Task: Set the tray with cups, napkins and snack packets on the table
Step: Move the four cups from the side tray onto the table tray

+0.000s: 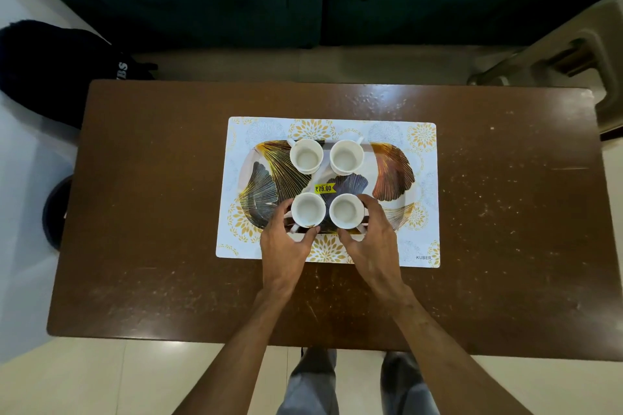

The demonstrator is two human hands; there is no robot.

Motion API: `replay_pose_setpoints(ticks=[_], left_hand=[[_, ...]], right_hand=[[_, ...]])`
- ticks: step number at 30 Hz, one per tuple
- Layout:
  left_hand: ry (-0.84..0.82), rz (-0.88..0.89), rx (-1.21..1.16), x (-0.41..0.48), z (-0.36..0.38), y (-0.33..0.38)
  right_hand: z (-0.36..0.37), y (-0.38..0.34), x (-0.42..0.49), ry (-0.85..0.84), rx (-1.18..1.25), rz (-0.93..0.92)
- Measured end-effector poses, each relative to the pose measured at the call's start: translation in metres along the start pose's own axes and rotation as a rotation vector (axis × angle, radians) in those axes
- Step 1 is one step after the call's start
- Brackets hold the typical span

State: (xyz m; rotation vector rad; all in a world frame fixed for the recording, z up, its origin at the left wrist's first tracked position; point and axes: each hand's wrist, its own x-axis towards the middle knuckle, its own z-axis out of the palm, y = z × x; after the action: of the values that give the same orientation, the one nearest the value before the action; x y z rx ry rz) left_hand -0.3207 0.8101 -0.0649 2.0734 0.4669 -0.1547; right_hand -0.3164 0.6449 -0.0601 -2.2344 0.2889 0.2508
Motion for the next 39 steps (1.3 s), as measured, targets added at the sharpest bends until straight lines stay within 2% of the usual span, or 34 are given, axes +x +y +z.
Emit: replay_pose_setpoints(ticks=[19, 26, 31, 39], left_hand=[[-0.016, -0.004, 0.047, 0.000, -0.001, -0.003], [-0.044, -0.015, 0.041, -0.001, -0.006, -0.002], [-0.096, -0.028, 0.064, -0.005, -0.017, 0.003], [0.081, 0.152, 0.099, -0.047, -0.032, 0.076]], right_hand=[[0.001, 0.005, 0.001, -0.009, 0.019, -0.045], [-0.001, 0.008, -0.004, -0.063, 0.038, 0.038], [-0.013, 0.009, -0.010, -0.063, 0.035, 0.028], [-0.092, -0.004, -0.021, 0.084, 0.018, -0.022]])
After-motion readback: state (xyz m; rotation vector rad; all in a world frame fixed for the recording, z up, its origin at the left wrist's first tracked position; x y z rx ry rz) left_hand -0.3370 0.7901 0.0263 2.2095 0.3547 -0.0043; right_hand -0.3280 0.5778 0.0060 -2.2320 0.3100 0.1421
